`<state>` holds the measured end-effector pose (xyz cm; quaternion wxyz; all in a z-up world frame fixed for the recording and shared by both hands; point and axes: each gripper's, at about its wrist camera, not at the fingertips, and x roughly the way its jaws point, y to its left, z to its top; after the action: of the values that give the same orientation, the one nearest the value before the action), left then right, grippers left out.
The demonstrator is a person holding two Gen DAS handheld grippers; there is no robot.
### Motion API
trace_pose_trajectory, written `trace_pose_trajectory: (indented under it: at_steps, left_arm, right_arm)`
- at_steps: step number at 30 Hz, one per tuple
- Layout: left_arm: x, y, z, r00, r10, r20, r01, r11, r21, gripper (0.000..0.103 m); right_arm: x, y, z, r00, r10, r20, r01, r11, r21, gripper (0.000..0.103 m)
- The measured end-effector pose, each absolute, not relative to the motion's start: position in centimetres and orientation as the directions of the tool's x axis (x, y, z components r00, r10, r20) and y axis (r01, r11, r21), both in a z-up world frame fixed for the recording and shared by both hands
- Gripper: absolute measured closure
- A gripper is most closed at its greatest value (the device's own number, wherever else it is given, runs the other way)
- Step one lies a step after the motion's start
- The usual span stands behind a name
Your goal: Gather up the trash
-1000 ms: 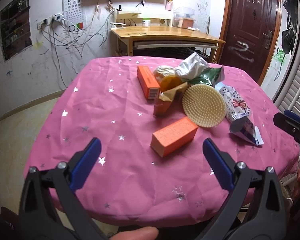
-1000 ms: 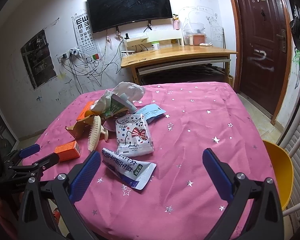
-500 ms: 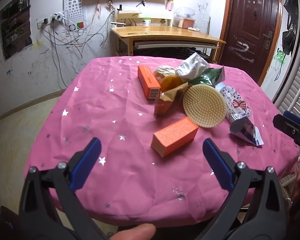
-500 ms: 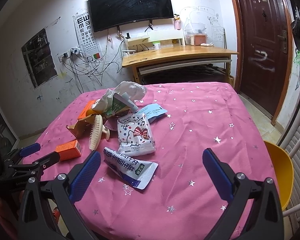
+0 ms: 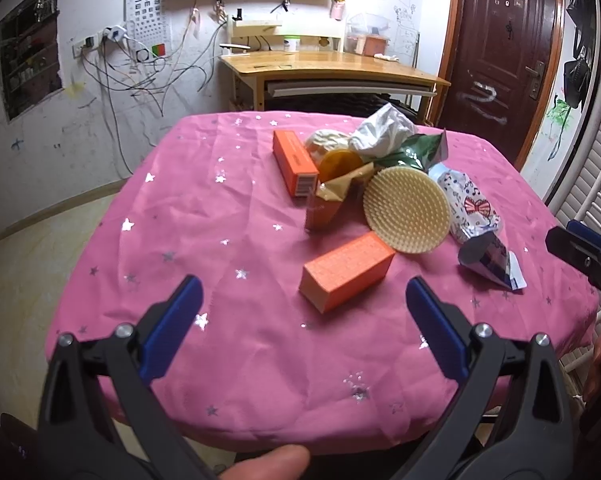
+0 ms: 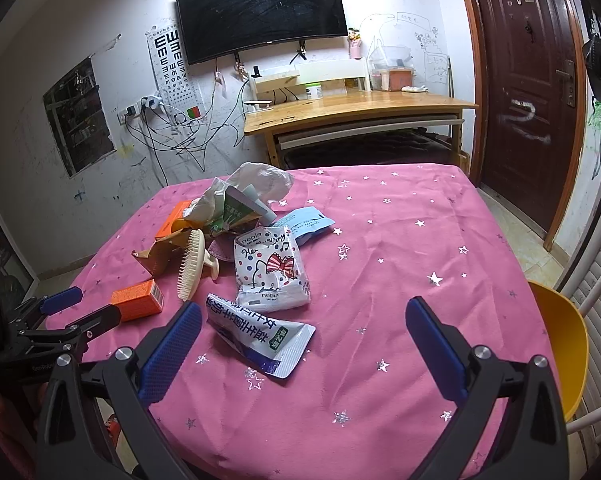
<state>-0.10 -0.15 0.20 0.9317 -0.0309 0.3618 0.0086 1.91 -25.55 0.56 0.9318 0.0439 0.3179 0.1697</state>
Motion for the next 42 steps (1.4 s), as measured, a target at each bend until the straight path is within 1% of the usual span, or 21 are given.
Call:
trace_pose_trajectory:
  at_steps: [42]
  left_arm:
    - [-0.08, -0.27, -0.01, 0.738, -0.019, -0.674, -0.027, 0.998, -0.058, 0.006]
  right_arm:
    - [1.91, -25.63, 0.44, 0.73, 0.372, -0.573, -0.312, 0.928, 0.206, 0.007]
